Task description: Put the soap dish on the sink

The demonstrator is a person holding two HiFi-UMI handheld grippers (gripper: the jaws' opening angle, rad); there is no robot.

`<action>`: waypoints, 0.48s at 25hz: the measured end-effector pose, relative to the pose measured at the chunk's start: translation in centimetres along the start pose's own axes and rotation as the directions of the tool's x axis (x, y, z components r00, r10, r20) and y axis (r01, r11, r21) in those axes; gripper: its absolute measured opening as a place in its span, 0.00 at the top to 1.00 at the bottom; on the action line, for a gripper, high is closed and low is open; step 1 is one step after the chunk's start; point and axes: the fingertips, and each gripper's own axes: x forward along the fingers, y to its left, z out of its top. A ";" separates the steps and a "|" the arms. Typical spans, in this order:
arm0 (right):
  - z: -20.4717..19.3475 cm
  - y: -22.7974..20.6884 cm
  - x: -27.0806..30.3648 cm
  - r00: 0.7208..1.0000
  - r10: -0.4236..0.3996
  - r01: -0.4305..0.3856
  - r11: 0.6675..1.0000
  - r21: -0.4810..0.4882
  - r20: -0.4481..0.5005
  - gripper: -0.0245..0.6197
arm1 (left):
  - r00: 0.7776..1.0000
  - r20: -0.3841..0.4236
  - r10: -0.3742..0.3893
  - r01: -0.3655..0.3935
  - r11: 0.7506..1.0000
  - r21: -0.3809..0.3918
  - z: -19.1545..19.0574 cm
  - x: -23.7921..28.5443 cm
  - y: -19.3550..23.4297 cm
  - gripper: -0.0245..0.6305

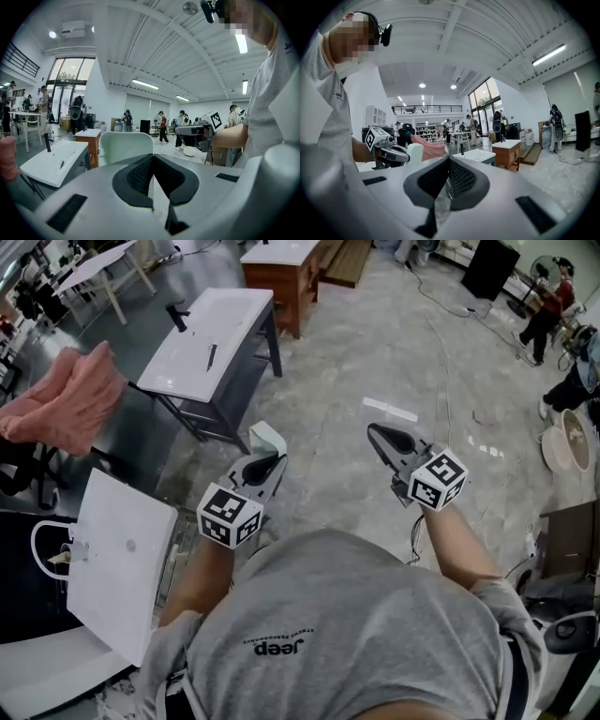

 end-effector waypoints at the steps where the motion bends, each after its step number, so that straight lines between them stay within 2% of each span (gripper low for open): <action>1: 0.0 -0.4 0.6 1.000 -0.011 0.011 1.000 0.000 -0.005 0.87 | 1.000 0.001 -0.001 0.001 1.000 0.001 0.1 0.2 0.8 0.94; 6: 1.0 -1.1 4.3 0.999 -0.034 0.034 0.999 0.007 -0.026 0.87 | 1.000 -0.011 0.001 -0.001 1.000 0.006 0.0 -0.2 5.2 0.94; 12: 4.4 0.2 13.4 0.997 0.058 -0.061 0.996 -0.065 -0.041 0.87 | 0.994 -0.024 0.105 -0.105 0.994 0.003 0.1 -3.3 12.7 0.94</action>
